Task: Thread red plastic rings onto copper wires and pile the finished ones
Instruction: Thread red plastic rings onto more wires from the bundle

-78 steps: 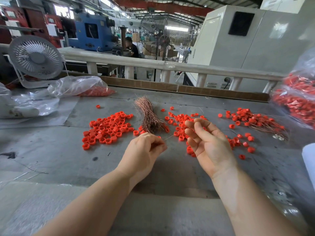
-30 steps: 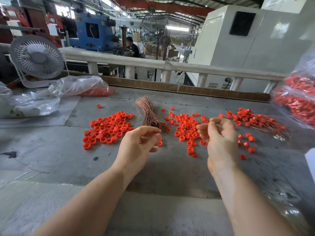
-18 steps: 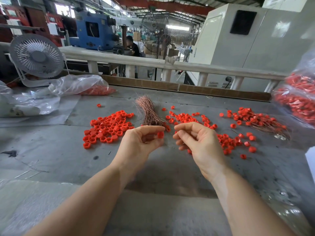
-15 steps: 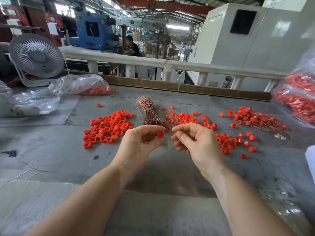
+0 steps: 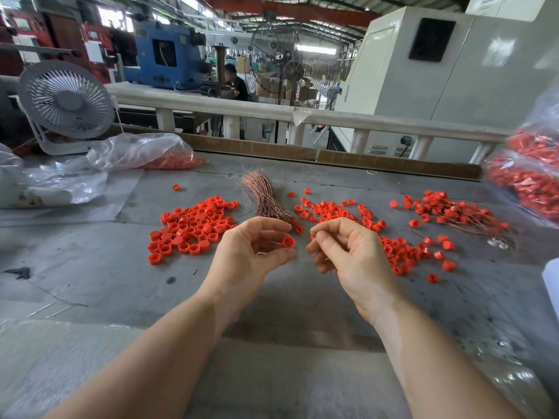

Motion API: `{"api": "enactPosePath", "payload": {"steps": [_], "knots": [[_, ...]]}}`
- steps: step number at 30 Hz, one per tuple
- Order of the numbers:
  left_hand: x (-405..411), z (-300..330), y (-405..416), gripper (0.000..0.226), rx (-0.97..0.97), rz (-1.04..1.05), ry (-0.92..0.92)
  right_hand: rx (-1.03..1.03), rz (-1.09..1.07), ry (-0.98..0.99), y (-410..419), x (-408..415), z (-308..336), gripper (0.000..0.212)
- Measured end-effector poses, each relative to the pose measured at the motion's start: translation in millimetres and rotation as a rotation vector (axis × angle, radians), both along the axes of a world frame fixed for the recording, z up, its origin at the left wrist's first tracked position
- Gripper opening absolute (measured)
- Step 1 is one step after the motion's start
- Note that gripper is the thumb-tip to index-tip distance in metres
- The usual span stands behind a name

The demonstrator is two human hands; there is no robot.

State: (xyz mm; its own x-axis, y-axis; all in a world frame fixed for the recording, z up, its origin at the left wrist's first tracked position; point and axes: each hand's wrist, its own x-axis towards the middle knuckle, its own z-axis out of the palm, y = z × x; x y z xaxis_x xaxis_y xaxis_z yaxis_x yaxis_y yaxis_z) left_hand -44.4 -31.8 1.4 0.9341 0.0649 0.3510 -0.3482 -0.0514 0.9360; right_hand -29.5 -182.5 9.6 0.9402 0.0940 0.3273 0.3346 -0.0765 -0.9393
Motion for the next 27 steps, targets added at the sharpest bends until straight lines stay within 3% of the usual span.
{"api": "enactPosePath", "payload": {"steps": [21, 27], "knots": [[-5.3, 2.8, -2.6, 0.032, 0.098, 0.008, 0.032, -0.065, 0.092, 0.041, 0.5, -6.0, 0.8, 0.024], [-6.2, 3.9, -1.6, 0.032, 0.020, -0.053, 0.067, -0.049, 0.066, 0.048, 1.1, -5.2, 0.3, 0.020]]}}
